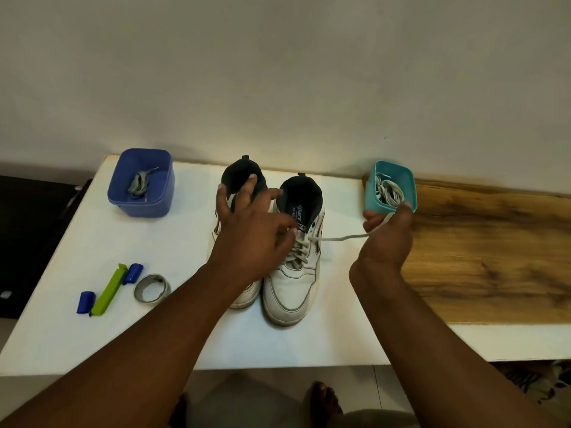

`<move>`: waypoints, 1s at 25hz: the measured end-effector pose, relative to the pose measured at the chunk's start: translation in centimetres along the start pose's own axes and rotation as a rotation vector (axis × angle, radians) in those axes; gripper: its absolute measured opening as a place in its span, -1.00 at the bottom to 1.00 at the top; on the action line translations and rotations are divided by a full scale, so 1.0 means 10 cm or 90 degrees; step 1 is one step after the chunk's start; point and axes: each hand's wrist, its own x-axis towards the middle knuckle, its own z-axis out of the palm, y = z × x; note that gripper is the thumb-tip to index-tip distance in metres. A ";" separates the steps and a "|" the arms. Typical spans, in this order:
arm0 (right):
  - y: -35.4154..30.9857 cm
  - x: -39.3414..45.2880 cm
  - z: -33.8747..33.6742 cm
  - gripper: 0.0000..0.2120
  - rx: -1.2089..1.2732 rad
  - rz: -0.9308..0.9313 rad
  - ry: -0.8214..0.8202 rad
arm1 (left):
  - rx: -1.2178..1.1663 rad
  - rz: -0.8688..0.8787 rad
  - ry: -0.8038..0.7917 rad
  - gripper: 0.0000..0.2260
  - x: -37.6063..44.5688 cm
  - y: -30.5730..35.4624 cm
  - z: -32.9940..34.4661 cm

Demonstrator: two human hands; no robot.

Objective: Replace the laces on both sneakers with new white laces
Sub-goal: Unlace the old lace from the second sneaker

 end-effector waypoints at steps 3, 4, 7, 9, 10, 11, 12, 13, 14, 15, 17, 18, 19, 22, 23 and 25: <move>-0.13 -0.06 0.01 -0.53 0.058 -0.062 0.007 | 0.033 0.029 -0.036 -0.73 -0.02 0.01 0.03; -0.18 -0.03 -0.01 -0.49 0.073 -0.087 0.026 | 0.035 0.025 -0.035 -0.73 -0.02 0.01 0.03; -0.22 0.13 -0.05 -0.72 0.008 -0.082 0.067 | 0.021 0.016 -0.032 -0.73 -0.01 0.01 0.03; -0.06 0.15 -0.04 -0.71 -0.094 -0.034 -0.023 | 0.008 0.017 -0.034 -0.75 -0.01 0.01 0.03; 0.04 0.12 -0.03 -0.69 -0.147 -0.028 -0.082 | 0.003 0.019 -0.034 -0.76 -0.01 0.01 0.04; 0.11 0.08 -0.02 -0.69 -0.211 -0.059 -0.129 | 0.000 0.021 -0.031 -0.75 -0.01 0.01 0.04; 0.16 0.02 -0.01 -0.71 -0.281 -0.132 -0.163 | -0.001 0.017 -0.025 -0.73 -0.01 0.01 0.03; 0.17 -0.04 0.00 -0.73 -0.358 -0.224 -0.198 | 0.002 0.008 -0.013 -0.71 -0.01 0.01 0.02; 0.17 -0.08 0.00 -0.75 -0.444 -0.313 -0.245 | 0.008 -0.006 0.000 -0.70 -0.01 -0.01 0.01; 0.17 -0.12 0.00 -0.77 -0.543 -0.384 -0.304 | 0.013 -0.020 0.013 -0.70 0.00 -0.02 0.00; 0.21 -0.21 -0.01 -0.75 -0.724 -0.445 -0.413 | 0.015 -0.039 0.024 -0.75 0.01 -0.06 -0.01; 0.26 -0.24 -0.01 -0.75 -0.781 -0.457 -0.451 | 0.012 -0.045 0.023 -0.78 0.02 -0.06 -0.02; 0.28 -0.27 -0.01 -0.75 -0.815 -0.464 -0.476 | 0.009 -0.051 0.022 -0.79 0.02 -0.06 -0.02; 0.28 -0.28 0.03 -0.82 -0.823 -0.489 -0.493 | -0.005 -0.052 0.027 -0.77 0.02 -0.04 -0.04; 0.29 -0.27 0.03 -0.83 -0.811 -0.496 -0.470 | -0.006 -0.049 0.027 -0.77 0.02 -0.05 -0.06; 0.26 -0.23 -0.01 -0.82 -0.774 -0.506 -0.355 | -0.008 -0.053 0.026 -0.78 0.02 -0.07 -0.08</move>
